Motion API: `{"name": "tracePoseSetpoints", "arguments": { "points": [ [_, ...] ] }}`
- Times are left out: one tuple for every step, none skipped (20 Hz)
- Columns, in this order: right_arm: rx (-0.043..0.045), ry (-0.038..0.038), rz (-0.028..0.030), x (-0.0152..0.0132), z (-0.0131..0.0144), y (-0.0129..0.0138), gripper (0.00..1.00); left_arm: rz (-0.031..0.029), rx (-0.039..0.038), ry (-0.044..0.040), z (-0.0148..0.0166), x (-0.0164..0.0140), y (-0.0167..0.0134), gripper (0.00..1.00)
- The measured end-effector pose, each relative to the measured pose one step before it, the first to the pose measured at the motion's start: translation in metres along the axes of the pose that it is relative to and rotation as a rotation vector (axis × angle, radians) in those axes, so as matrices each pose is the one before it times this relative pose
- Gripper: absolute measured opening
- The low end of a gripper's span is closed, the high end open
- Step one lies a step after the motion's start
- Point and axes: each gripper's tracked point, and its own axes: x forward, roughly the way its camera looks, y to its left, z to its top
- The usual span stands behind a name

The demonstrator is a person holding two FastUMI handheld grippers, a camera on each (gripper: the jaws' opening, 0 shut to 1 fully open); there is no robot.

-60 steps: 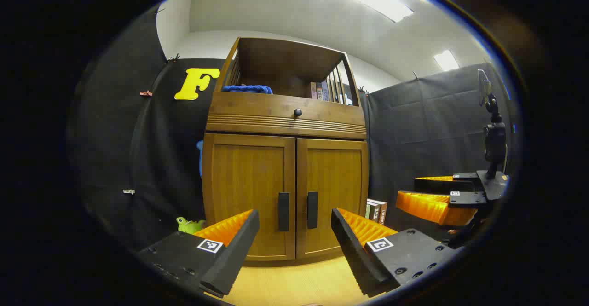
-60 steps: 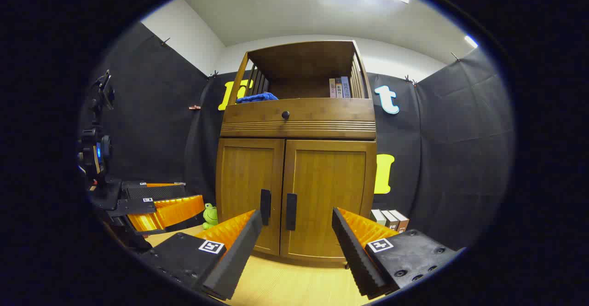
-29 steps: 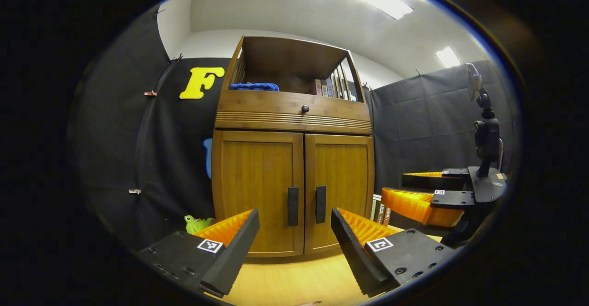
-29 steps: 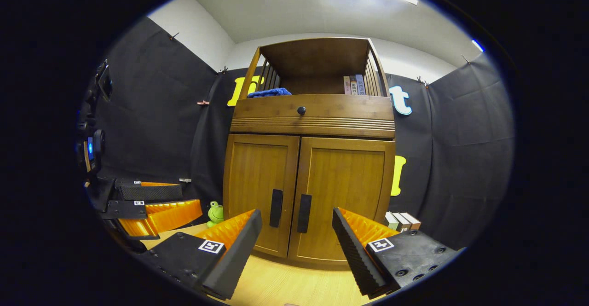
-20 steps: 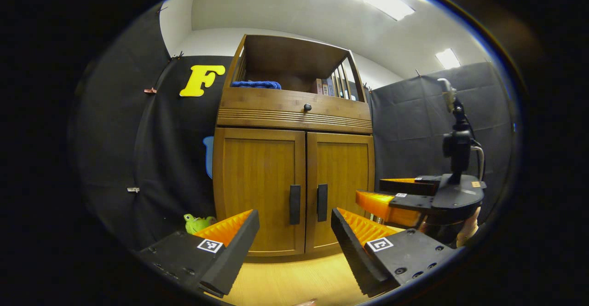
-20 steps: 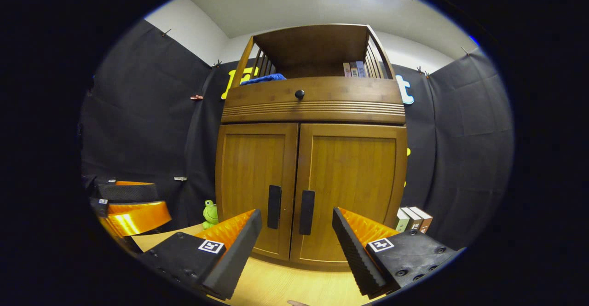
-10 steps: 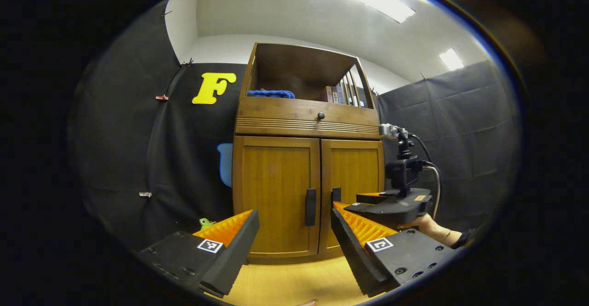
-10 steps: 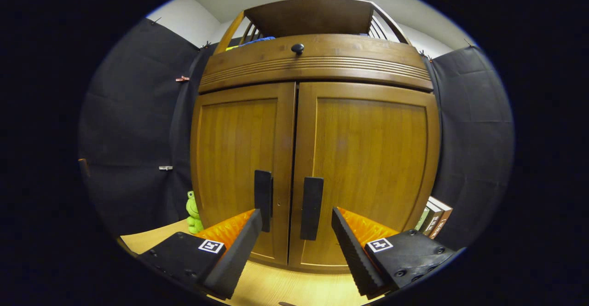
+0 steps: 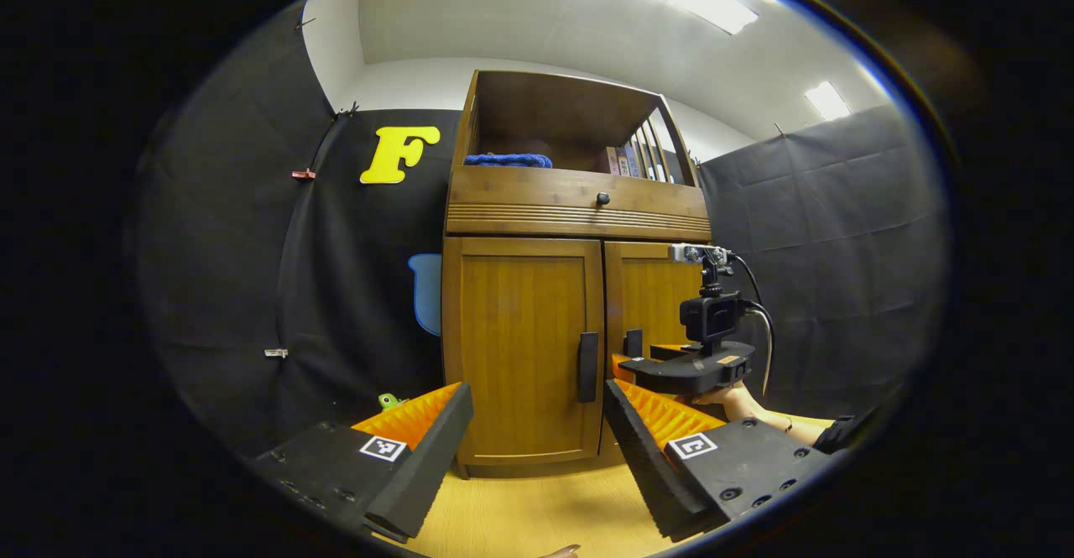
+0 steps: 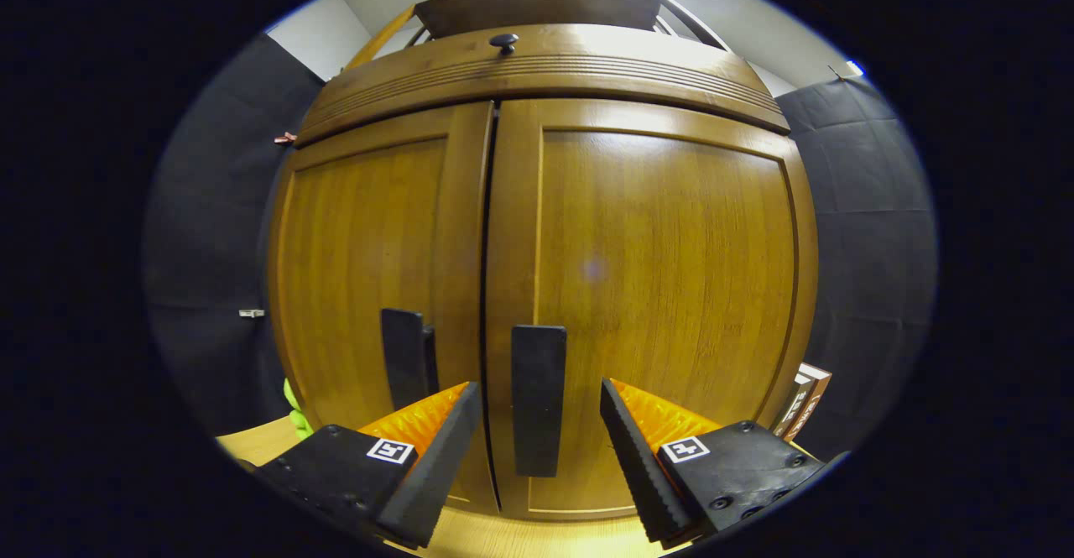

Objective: Open the right door of the double-door shoe cabinet with the right hand, and open the left door with the left hand.

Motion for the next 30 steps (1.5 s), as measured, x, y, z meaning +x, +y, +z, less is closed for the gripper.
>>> {"name": "tracePoseSetpoints", "arguments": {
  "points": [
    [0.00335,0.00745,-0.01290,0.00591,-0.00348,-0.00264,0.90,0.00044,-0.00458,0.01156,-0.00410,0.00098,0.00106,0.97],
    [0.00267,0.00129,-0.01021,0.00455,-0.00212,-0.00196,0.85,-0.00450,-0.00531,0.01182,-0.00243,0.00080,-0.00030,0.97],
    [0.01919,0.00142,0.02765,-0.00098,0.00055,0.00659,0.77,-0.00339,-0.00367,0.00735,-0.00250,-0.00017,0.00052,0.97],
    [0.02286,0.01308,0.01745,0.00854,-0.00667,0.00602,0.62,0.00072,-0.00207,0.00399,-0.00082,0.00078,0.00058,0.98],
    [-0.01097,-0.02902,-0.00039,-0.01161,0.01012,-0.00088,0.47,0.00237,0.00067,0.00283,-0.00129,0.00124,0.00090,0.98],
    [-0.02822,-0.00028,-0.01326,0.00384,-0.00529,0.00076,0.33,0.00398,0.00204,0.00483,-0.00098,0.00092,0.00104,0.97],
    [-0.02770,-0.01443,-0.00388,-0.00362,0.00081,0.00152,0.26,0.00187,0.00314,0.00600,-0.00258,0.00156,-0.00075,0.97],
    [-0.01339,-0.00034,-0.00126,0.00458,-0.00111,0.00054,0.22,0.00076,0.00315,0.00733,-0.00091,0.00090,-0.00125,0.97],
    [0.00248,0.00782,0.00375,-0.00482,-0.00003,0.00039,0.18,-0.00021,0.00253,0.00462,-0.00210,0.00021,-0.00101,0.97],
    [0.00707,0.00765,0.00931,-0.00001,-0.00051,-0.00002,0.23,-0.00063,0.00223,0.00386,-0.00031,0.00044,-0.00156,0.97],
    [0.00713,0.00657,0.00924,-0.00313,-0.00052,0.00009,0.19,-0.00114,0.00040,0.00262,-0.00187,0.00102,-0.00116,0.97],
    [0.00108,0.00098,0.00659,-0.00432,0.00090,-0.00002,0.23,-0.00384,-0.00045,0.00529,-0.00059,0.00043,-0.00226,0.97],
    [-0.00620,0.00050,0.00572,-0.00556,-0.00003,-0.00035,0.19,-0.00251,-0.00265,0.00118,-0.00155,0.00089,-0.00186,0.97],
    [-0.00220,-0.00017,0.00625,-0.00431,0.00161,-0.00077,0.23,-0.00368,-0.00175,-0.00268,0.00130,0.00037,-0.00215,0.97],
    [0.00184,0.00227,0.00860,-0.00485,0.00064,-0.00068,0.23,-0.00623,-0.00308,-0.00460,0.00020,-0.00054,-0.00379,0.98],
    [0.00383,0.00252,0.01246,-0.00970,-0.00089,-0.00066,0.23,-0.00785,-0.00260,-0.00594,0.00187,-0.00053,-0.00364,0.98],
    [0.00427,0.00360,0.01448,-0.00809,-0.00046,-0.00100,0.23,-0.00644,-0.00006,-0.00741,0.00210,-0.00071,-0.00391,0.97],
    [0.00293,0.00266,0.01588,-0.00905,0.00056,-0.00125,0.23,-0.00407,0.00080,-0.01084,0.00346,0.00079,-0.00442,0.97],
    [0.00430,0.00353,0.01170,-0.00885,0.00095,-0.00175,0.23,-0.00123,0.00194,-0.01310,0.00294,0.00052,-0.00319,0.98],
    [0.00096,-0.00118,0.01004,-0.00917,0.00057,-0.00134,0.23,0.00153,0.00318,-0.01409,0.00401,0.00093,-0.00269,0.98],
    [-0.00585,-0.00046,0.00819,-0.00946,0.00083,-0.00180,0.23,0.00056,0.00377,-0.01220,0.00147,0.00074,-0.00240,0.97],
    [-0.00522,0.00016,0.00606,-0.00850,0.00119,-0.00252,0.23,-0.00332,0.00362,-0.00833,0.00265,0.00127,-0.00376,0.97],
    [-0.00114,0.00054,0.00730,-0.00860,0.00077,-0.00153,0.22,-0.00499,0.00175,-0.00698,0.00106,0.00070,-0.00506,0.97],
    [-0.00022,0.00616,0.00735,-0.00767,-0.00186,-0.00274,0.23,-0.00618,0.00040,-0.00547,0.00172,0.00041,-0.00457,0.97],
    [0.00065,0.00118,0.00571,-0.00748,0.00055,-0.00306,0.19,-0.00554,0.00068,-0.00592,0.00074,0.00157,-0.00564,0.97],
    [-0.00312,0.00127,0.00356,-0.00792,0.00065,-0.00174,0.23,-0.00431,0.00117,-0.00423,0.00130,0.00086,-0.00456,0.97],
    [-0.00527,-0.00177,0.00086,-0.00811,0.00059,-0.00319,0.23,-0.00554,0.00242,-0.00307,-0.00029,0.00100,-0.00500,0.97],
    [-0.00417,-0.00074,0.00011,-0.00830,0.00056,-0.00324,0.22,-0.00822,0.00317,-0.00374,0.00153,0.00218,-0.00595,0.98],
    [-0.00161,0.00090,0.00182,-0.00751,0.00030,-0.00382,0.22,-0.00979,0.00223,-0.00535,0.00034,0.00145,-0.00597,0.98],
    [0.00167,0.00302,0.00369,-0.00545,0.00095,-0.00342,0.22,-0.01036,-0.00021,-0.00744,0.00141,0.00221,-0.00524,0.98]
  ]
}}
